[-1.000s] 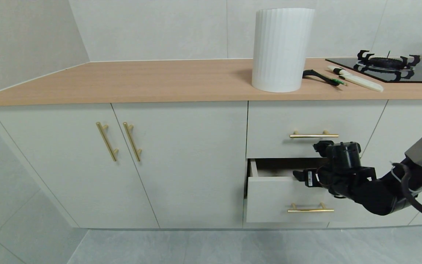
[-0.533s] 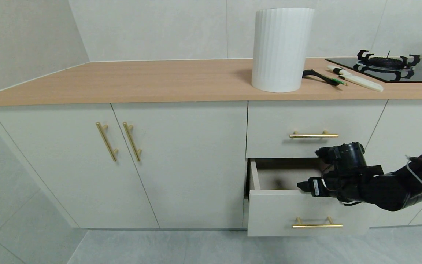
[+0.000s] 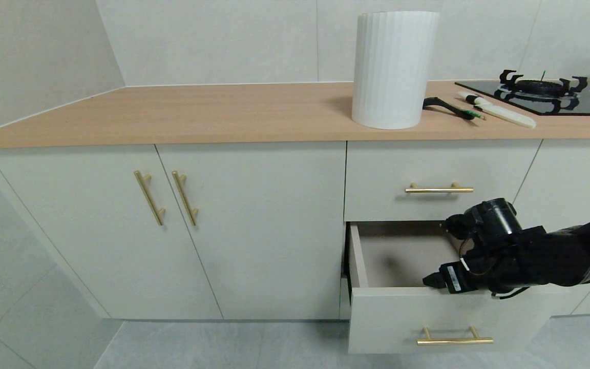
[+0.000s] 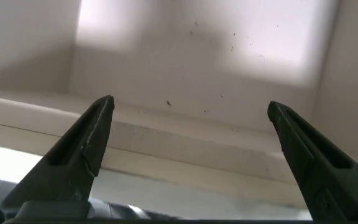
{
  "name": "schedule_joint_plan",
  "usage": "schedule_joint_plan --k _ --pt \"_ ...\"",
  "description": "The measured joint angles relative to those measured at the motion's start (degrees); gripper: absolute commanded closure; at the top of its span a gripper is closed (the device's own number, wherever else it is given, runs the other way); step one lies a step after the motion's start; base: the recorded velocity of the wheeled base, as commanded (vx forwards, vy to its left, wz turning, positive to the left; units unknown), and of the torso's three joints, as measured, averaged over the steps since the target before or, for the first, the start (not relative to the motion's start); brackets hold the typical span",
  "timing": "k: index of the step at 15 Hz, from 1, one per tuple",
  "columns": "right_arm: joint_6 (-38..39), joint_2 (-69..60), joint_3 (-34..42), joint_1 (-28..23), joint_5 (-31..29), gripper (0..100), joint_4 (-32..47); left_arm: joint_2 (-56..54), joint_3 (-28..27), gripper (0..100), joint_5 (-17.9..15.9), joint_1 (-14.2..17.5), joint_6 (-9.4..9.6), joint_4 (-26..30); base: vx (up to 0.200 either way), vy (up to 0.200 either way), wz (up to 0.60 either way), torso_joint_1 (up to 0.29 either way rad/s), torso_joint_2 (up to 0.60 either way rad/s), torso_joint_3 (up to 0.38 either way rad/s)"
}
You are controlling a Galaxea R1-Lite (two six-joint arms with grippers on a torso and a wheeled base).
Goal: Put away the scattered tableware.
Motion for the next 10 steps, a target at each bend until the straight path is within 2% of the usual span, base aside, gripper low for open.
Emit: schedule_joint_plan --k 5,10 --pt "-4.2 -1.4 -0.4 1.0 0.0 0 9.3 0.0 0.0 0 0.0 0.0 0.0 0.0 0.0 0.0 0.0 0.0 0.0 0.0" --pt "-10.0 -2.2 -2.0 2.0 0.0 0 23.3 0.0 0.0 0 0.0 0.0 0.0 0.0 0.0 0.0 0.0 0.0 0.0 0.0"
